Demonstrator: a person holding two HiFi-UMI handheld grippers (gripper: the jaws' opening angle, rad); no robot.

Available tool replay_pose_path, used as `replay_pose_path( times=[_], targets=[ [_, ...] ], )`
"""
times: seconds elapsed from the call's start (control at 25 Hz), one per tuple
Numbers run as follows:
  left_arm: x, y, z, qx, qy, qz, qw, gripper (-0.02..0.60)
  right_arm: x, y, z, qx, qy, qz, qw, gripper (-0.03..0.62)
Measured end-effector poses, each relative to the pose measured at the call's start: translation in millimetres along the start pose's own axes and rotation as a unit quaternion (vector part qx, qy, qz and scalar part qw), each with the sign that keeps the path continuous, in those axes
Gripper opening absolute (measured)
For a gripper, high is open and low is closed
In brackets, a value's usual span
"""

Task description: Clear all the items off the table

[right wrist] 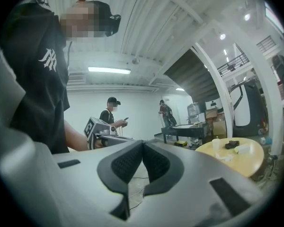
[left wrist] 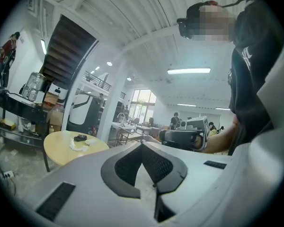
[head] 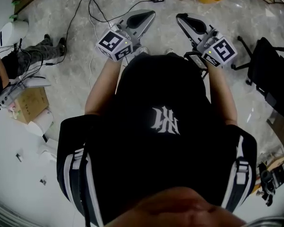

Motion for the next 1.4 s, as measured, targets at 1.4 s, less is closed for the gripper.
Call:
replay_pose_path(
  times=[1.4],
  targets=[
    [276, -38, 54, -0.005, 0.015, -0.025, 0.9995, 0.014, -183, -228, 41, 0.03, 0.012, -0.063, 0.998, 0.034]
  ],
)
Point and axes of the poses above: the fingertips, and each gripper's own axes: y backward along the fingers, x to its left, z out of its top, the point moved 3 cm from there along y, backward along the fingers, and after that the axes turned 6 degrees about -z, right-handed, at the moved point
